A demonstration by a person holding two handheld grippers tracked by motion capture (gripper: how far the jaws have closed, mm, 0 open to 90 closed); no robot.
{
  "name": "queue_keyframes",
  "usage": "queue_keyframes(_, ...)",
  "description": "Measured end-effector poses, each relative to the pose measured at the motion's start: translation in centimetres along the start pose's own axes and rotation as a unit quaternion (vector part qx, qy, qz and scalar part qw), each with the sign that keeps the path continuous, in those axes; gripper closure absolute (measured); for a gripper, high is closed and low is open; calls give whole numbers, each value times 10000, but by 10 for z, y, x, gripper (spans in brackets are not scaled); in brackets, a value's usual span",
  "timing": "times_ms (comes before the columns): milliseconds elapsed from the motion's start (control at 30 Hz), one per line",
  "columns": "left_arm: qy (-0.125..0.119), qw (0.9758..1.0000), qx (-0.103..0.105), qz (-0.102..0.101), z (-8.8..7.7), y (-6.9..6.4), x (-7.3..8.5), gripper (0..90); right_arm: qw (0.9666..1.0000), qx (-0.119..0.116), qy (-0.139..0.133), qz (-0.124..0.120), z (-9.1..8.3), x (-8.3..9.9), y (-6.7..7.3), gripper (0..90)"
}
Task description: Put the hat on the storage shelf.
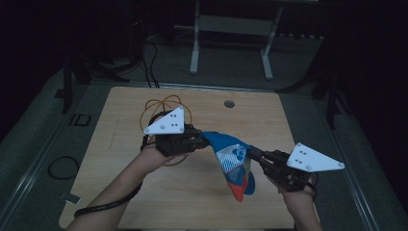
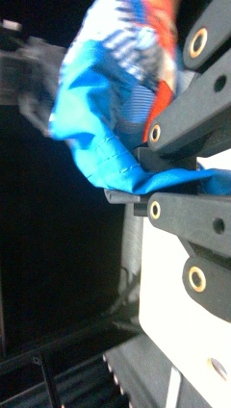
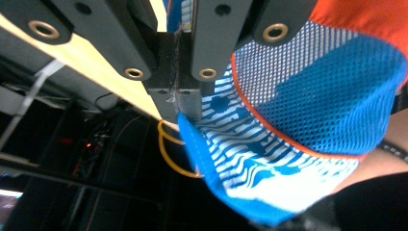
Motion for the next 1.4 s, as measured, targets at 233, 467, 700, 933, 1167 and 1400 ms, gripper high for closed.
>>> queue_keyframes(233,202,9997,146,85,-1,-6,6,841,9998,114,72,-154,-3,-6,0,898)
queue_keyframes(467,402,9991,-114,58,-14,-11,13,631,9999,81,89,-66,0,-7,-4,897)
queue_keyframes(700,582,9975,-388,-91,-30,-15,22,615,9998,194,45,-97,-2,-13,-6,897)
queue_keyframes(933,593,9932,-978,-202,-51,-19,35,570,9996,263,-48,-91,-1,-22,-12,897)
queue_keyframes(1167,652,9820,-1712,-450,-72,-23,56,385,9994,324,-86,-109,11,-36,-18,897)
queue_keyframes(1400,613,9698,-2207,-842,-92,-32,87,255,9990,386,-197,-97,27,-54,-26,897)
Point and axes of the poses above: each handheld gripper's, and its own axes: z roughly forward along the jaws, x roughly out of its underside, y roughly to its left, the point moved 3 cm from there along z, roughly forward along the jaws, and after that the axes turned 5 degrees about z, right-handed, at the moved point
